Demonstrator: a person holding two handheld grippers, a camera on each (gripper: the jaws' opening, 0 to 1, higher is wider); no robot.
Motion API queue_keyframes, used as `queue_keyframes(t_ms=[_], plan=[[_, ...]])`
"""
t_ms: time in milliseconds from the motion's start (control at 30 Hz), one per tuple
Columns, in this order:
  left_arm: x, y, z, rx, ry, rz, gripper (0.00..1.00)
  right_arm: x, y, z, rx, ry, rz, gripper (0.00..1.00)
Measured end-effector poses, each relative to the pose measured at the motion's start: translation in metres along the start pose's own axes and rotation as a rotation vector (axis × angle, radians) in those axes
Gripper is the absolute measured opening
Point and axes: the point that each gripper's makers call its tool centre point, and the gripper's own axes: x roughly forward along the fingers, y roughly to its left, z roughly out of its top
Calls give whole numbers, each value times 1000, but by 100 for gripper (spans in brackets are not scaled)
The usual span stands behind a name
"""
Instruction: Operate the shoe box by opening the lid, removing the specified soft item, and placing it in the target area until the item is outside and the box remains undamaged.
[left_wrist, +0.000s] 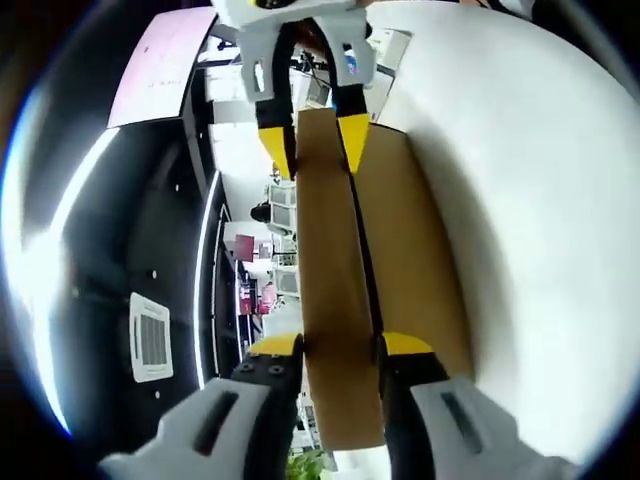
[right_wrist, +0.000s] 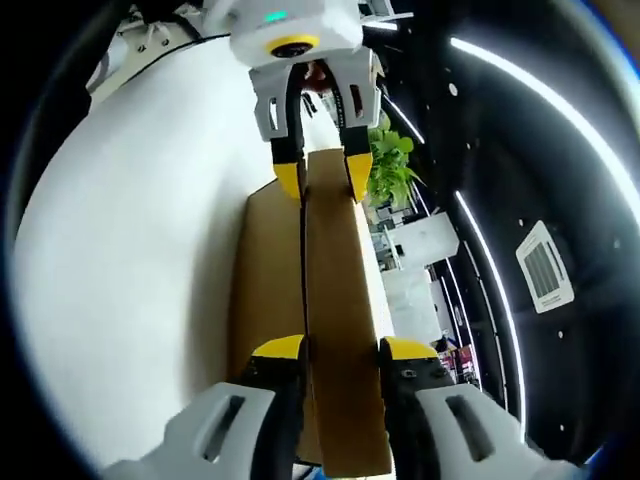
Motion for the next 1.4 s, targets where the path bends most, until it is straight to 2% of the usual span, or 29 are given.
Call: queue_keyframes(t_ms=[267, 333, 400, 467, 533, 600, 633, 700, 733, 767, 800, 900, 967, 1133, 1300, 1400], plan=[[1, 0, -2, -25, -2, -10, 30, 1, 3, -1, -19, -7, 31, 29], [2, 0, -2, -22, 3, -6, 30, 2, 9, -2, -25, -2, 68, 36], [2, 1, -2, -26, 7, -4, 30, 1, 8, -2, -9, -1, 55, 38], [2, 0, -2, -15, 9, 2, 30, 2, 6, -4, -41, 11, 36, 33], [2, -1, -1, -8, 12, 9, 30, 2, 5, -4, -44, 13, 39, 33], [2, 0, -1, -10, 11, 8, 30, 5, 6, -7, -81, 32, 43, 34], [2, 0, -1, -9, 10, 9, 30, 6, 7, -10, -130, 49, 42, 35], [2, 0, -1, -5, 6, 8, 30, 6, 7, -10, -155, 53, 28, 33], [2, -4, -1, -18, 3, -11, 30, 6, 8, -10, -148, 48, 33, 29], [1, -3, 0, -13, 2, -5, 30, 5, 7, -12, -98, 52, 24, 28], [0, -2, 0, -8, -1, 1, 31, 5, 7, -9, -95, 33, 37, 28], [1, -4, -3, -28, 10, -8, 35, 5, 10, -11, -118, 36, 45, 28], [1, -11, -3, 0, 17, -24, 36, 6, 16, -12, -135, 43, 54, 28], [4, -16, -3, 0, 13, -12, 32, 7, 17, -14, -139, 45, 31, 28], [11, -30, -5, 33, 23, 1, 30, 9, 27, -15, -163, 49, -5, 28], [11, -30, -4, 45, 22, 18, 30, 9, 30, -15, -169, 49, -20, 28]])
